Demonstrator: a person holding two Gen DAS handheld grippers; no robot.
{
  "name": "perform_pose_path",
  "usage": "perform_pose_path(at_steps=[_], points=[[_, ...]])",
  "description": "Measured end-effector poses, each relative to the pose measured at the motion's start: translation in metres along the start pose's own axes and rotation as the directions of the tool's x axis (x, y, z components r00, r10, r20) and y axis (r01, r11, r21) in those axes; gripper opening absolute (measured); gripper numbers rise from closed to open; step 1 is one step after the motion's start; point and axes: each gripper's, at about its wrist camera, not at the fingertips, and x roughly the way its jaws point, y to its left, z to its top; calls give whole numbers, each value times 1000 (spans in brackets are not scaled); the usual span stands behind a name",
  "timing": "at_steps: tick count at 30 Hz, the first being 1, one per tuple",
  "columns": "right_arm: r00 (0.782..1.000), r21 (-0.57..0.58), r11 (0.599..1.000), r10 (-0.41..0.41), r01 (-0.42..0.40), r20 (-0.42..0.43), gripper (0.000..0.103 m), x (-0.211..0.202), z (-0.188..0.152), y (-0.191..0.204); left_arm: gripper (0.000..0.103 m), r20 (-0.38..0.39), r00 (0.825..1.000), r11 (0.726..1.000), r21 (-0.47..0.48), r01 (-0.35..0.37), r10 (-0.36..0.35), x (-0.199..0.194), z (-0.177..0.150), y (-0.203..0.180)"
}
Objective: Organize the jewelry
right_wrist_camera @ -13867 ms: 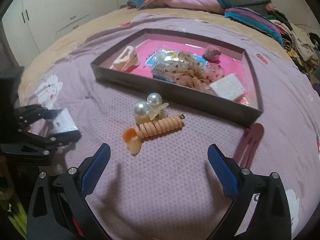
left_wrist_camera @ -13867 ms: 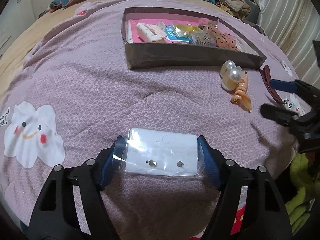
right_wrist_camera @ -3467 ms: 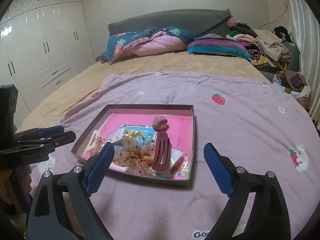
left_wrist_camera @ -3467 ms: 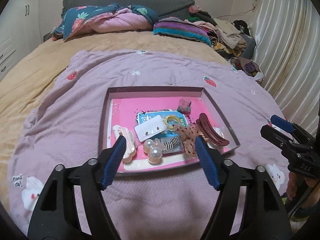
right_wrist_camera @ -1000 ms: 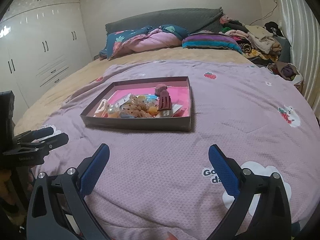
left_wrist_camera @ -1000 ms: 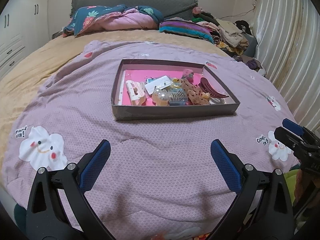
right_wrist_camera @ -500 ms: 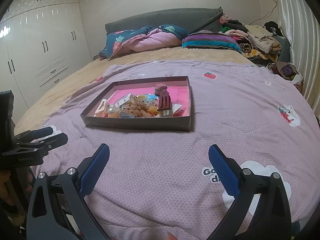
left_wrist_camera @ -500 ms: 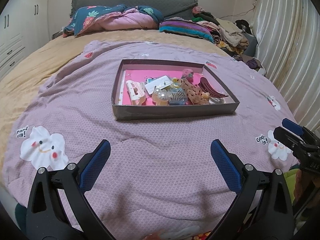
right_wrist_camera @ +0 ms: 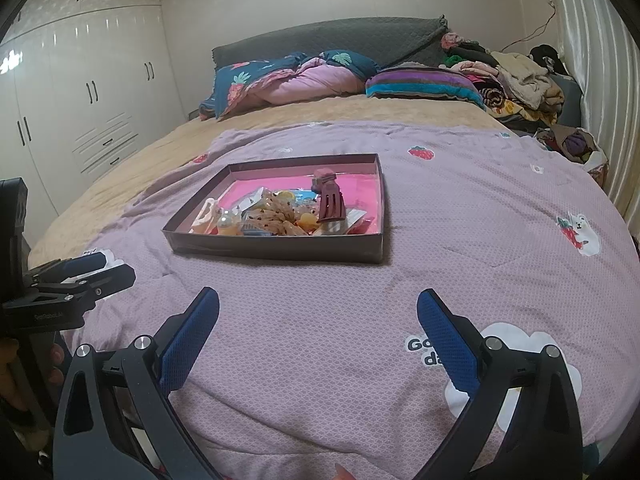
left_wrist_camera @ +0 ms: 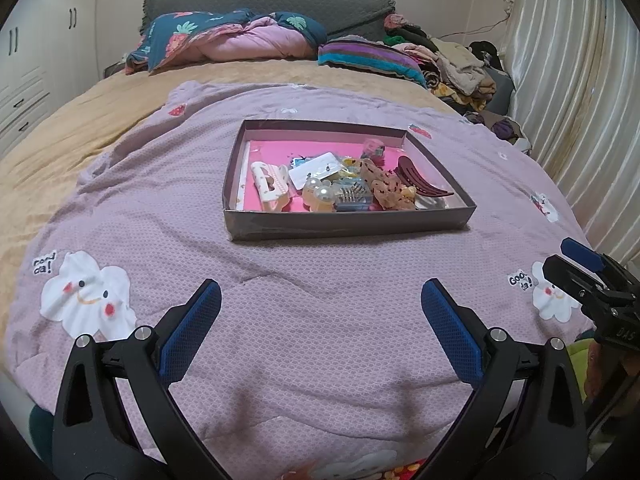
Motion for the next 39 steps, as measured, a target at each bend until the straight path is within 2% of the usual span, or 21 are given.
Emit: perform_pose_path(at_steps=[39], points=[[1000, -3, 1000, -2, 2, 4, 99, -2, 1, 0, 94, -4, 1000, 1000, 3, -21, 21, -3, -2, 0]])
